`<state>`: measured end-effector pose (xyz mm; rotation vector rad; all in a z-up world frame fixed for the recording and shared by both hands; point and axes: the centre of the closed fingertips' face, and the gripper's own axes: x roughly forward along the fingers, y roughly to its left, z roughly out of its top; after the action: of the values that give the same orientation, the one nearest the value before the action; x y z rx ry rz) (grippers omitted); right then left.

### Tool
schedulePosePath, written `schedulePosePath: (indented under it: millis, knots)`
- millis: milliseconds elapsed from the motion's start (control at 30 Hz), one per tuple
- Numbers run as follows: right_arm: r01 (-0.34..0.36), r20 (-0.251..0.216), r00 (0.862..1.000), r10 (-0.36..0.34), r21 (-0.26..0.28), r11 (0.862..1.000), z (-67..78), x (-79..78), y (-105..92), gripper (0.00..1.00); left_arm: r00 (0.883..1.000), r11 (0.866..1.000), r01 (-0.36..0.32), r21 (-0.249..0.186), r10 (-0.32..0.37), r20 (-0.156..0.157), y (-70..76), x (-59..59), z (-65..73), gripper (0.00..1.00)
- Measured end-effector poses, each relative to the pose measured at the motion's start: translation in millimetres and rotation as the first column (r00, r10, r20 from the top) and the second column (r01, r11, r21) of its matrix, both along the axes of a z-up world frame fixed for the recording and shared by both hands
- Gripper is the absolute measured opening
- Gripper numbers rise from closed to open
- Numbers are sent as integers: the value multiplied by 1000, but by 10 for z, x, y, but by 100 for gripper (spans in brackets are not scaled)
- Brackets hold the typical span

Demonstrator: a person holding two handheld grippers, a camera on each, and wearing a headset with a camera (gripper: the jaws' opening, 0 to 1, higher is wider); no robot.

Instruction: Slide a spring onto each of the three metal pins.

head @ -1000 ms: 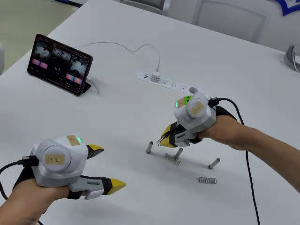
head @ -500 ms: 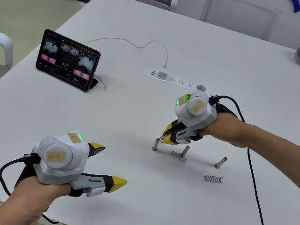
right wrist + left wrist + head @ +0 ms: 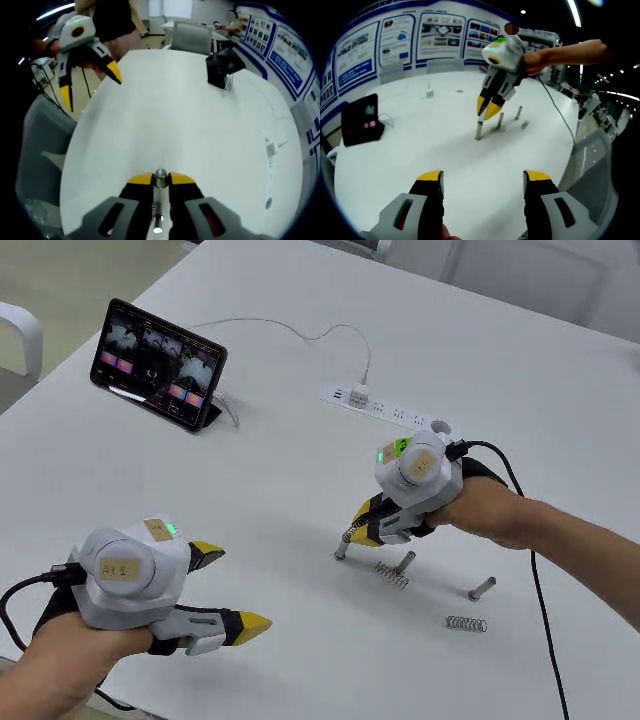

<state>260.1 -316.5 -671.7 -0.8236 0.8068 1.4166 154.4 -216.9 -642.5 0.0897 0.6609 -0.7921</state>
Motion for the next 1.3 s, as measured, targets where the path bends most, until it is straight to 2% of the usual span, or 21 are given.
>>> schedulePosePath:
  millis: [600, 1000, 1300]
  knots:
    - [-80, 26, 996, 82, -75, 994, -295, -39, 64, 13, 1000, 1000, -8, -6, 8, -6, -4, -33, -6, 66]
    - [-76, 16, 997, 78, -97, 992, -473, -21, 69, 13, 1000, 1000, -5, 0, 5, -18, -13, -62, -42, 65]
    - [-73, 28, 997, 76, -107, 992, -545, -26, 75, 14, 1000, 1000, -4, -6, 4, -9, -25, -34, -4, 65]
